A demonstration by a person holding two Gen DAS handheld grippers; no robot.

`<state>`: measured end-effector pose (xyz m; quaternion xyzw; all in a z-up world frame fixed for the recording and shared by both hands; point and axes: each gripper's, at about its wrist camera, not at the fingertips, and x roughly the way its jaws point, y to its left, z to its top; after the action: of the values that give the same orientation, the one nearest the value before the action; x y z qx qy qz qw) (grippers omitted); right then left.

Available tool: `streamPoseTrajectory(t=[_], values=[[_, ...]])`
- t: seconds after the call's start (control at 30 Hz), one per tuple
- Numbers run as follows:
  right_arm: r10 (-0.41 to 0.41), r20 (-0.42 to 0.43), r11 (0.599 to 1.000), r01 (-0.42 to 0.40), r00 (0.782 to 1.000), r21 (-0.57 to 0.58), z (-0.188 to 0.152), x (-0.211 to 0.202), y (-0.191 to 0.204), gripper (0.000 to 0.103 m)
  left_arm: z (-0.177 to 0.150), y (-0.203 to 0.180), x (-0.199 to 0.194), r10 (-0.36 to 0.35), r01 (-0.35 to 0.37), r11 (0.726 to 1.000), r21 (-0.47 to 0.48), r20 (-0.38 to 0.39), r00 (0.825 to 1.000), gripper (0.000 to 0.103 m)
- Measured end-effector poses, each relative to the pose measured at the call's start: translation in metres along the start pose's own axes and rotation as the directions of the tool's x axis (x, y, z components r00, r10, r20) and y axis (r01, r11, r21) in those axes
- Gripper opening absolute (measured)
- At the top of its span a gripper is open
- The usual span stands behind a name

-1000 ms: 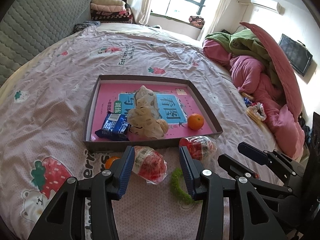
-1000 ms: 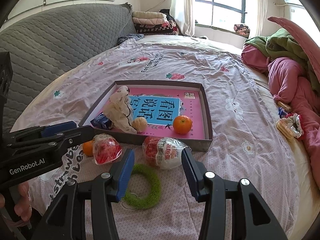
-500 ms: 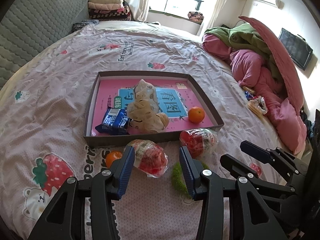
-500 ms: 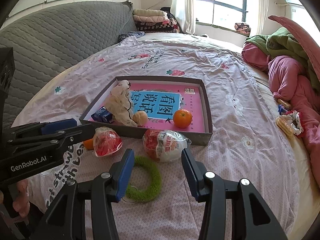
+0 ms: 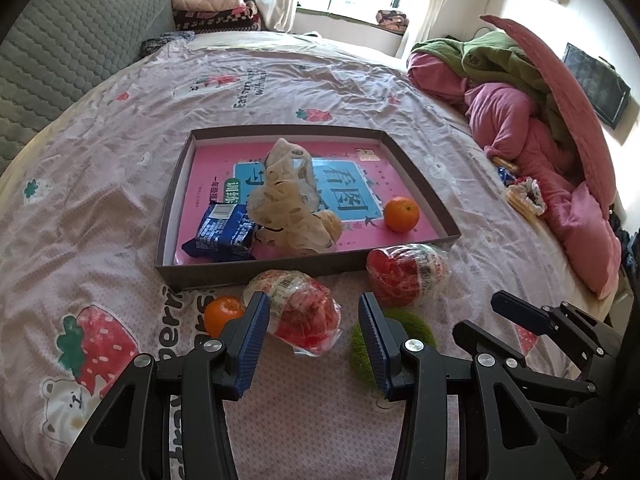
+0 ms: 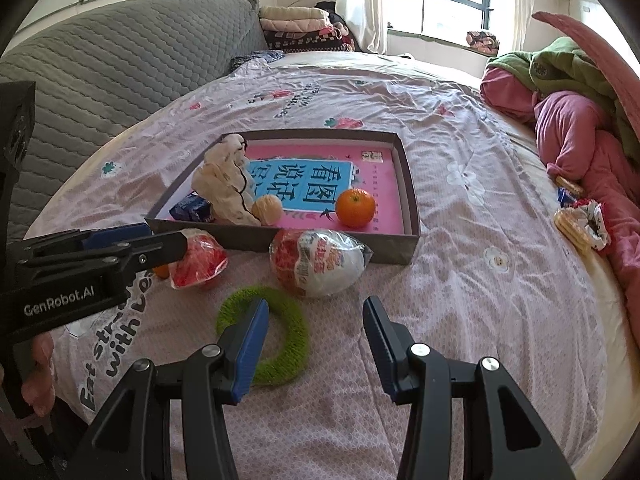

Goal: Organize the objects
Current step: 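Move the right gripper to the green ring while the left gripper approaches the red-wrapped packet, then close the right gripper on the green ring while the left gripper closes on the red-wrapped packet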

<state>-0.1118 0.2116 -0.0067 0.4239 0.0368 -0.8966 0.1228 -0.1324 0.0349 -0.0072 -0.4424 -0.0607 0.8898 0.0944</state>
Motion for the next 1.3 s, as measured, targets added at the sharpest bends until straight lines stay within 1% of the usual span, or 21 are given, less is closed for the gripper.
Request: streamPoseTrajectory(t=[0.67, 0.77, 1.07, 1.3], values=[[0.025, -0.083, 1.000, -0.024, 0.996, 0.014, -0.012, 0.034, -0.005, 0.049, -0.003, 0.012, 0.034, 0.020, -0.020, 1.000, 0.006, -0.051, 0.998, 0.048], [0.027, -0.089, 1.000, -0.026, 0.996, 0.017, -0.013, 0.037, -0.006, 0.049, -0.002, 0.011, 0.038, 0.024, -0.024, 1.000, 0.014, -0.054, 0.998, 0.053], [0.036, -0.109, 0.999, -0.033, 0.993, 0.029, -0.016, 0.047, -0.009, 0.049, -0.002, 0.008, 0.046, 0.029, -0.028, 0.999, 0.031, -0.059, 0.998, 0.056], [0.047, -0.122, 0.999, -0.043, 0.991, 0.032, -0.018, 0.054, -0.010, 0.049, 0.002, 0.004, 0.054, 0.069, -0.065, 0.996, 0.060, -0.058, 0.996, 0.059]])
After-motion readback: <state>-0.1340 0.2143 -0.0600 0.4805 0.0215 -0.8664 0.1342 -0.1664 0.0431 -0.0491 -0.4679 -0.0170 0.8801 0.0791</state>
